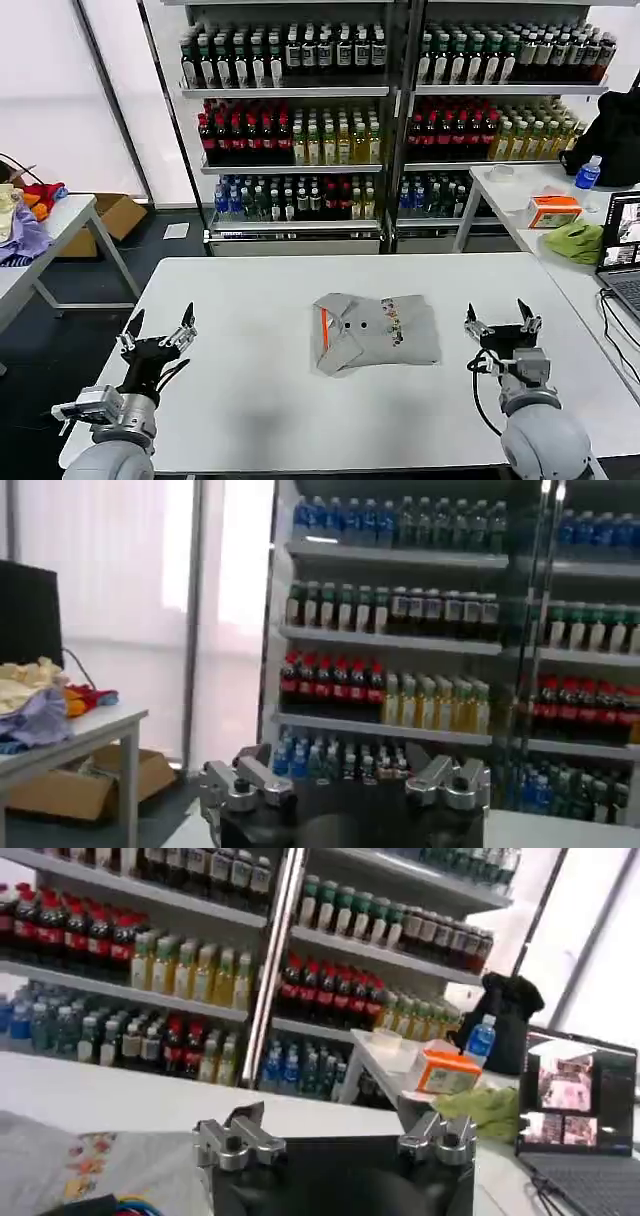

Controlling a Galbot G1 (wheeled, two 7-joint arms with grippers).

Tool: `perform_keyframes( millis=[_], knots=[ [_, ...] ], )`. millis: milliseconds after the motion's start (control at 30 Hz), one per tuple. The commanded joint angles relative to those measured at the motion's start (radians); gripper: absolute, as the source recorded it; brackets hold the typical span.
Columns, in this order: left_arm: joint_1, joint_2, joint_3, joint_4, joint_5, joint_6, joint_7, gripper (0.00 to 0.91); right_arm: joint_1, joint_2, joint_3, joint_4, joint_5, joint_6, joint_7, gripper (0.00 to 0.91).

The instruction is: Fold and organize the clothes.

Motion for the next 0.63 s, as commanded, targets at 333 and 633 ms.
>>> perform_keyframes(
  millis=[333,633],
  knots=[
    [-0.062,0.014,0.033,0.085,0.064,0.027,0.022,0.907,-0.039,0.05,-0.015,-0.001,-0.066,-0.012,-0.068,0.907],
    [-0.046,0.023,0.021,0.069,0.062,0.035,0.021,0.907,-0.005,0.038,-0.033,-0.011,-0.037,-0.022,-0.089,0.907]
  ],
)
